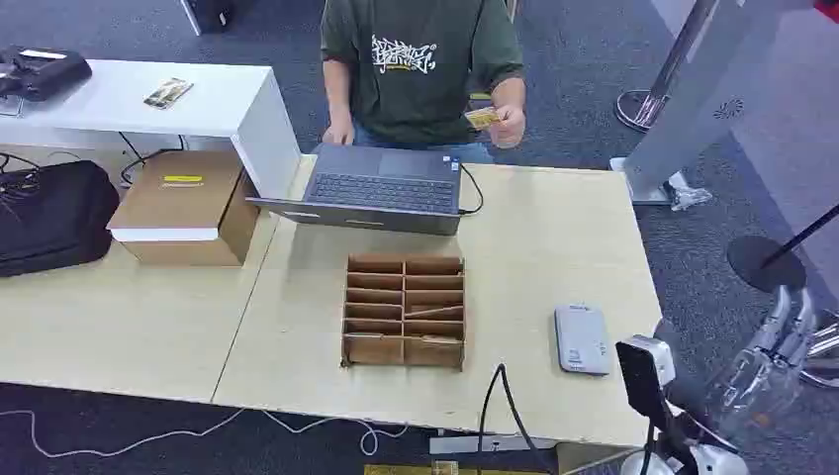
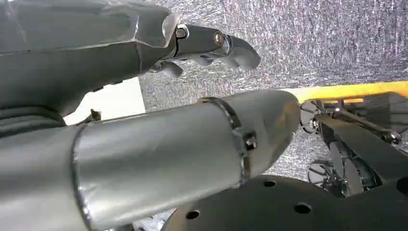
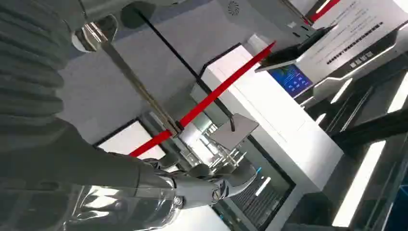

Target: Pass the card to the sensor for recognition and then transmit it.

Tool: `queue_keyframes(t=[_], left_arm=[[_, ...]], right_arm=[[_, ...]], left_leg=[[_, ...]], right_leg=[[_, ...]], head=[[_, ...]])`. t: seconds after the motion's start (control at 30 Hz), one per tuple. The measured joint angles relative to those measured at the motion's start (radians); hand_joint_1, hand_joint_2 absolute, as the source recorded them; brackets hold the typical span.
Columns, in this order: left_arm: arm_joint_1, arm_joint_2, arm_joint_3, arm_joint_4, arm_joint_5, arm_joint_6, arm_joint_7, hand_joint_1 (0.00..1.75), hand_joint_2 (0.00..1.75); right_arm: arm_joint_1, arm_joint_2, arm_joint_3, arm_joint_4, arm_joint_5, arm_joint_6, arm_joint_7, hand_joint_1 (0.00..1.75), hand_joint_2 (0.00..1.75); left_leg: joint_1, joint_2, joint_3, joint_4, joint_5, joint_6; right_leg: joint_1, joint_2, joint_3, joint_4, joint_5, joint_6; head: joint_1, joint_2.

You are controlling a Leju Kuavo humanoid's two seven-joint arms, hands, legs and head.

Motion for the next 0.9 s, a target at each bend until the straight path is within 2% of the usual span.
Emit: queue_keyframes(t=[0.27,0.53,0.7,0.9], left_arm=[[-0.001,0.002,-0.001,0.0,-0.003,0.005,0.0,0.0,0.0],[-0.001,0.005,-0.001,0.006,-0.008,0.002,-0.002,0.0,0.0],[-0.003,0.021,-0.009,0.024,-0.015,-0.001,-0.002,0.0,0.0],[-0.004,0.051,-0.029,0.053,-0.018,0.003,-0.002,0.0,0.0]], right_arm=[[0.005,0.0,0.019,0.001,0.152,0.0,0.063,0.0,1.75],[-0.011,-0.005,0.037,0.024,0.214,0.0,0.03,0.0,1.75],[-0.17,-0.035,0.058,0.147,0.241,0.0,0.065,0.0,1.75],[-0.391,-0.086,0.078,0.367,0.285,0.0,0.136,0.0,1.75]], left_leg=[[0.0,0.0,0.0,0.0,0.0,0.0],[0.0,0.0,-0.002,0.0,0.0,0.0],[0.0,0.004,0.001,0.0,0.002,0.0],[0.0,0.003,0.001,0.0,0.005,-0.001]], right_leg=[[0.0,0.0,0.0,0.0,0.0,0.0],[0.0,0.0,0.001,0.001,0.0,0.0],[0.0,0.003,0.001,0.001,0.002,0.0],[0.0,0.003,0.0,0.001,0.004,-0.002]], head=[[0.0,0.0],[0.0,0.0],[0.0,0.0],[0.0,0.0]])
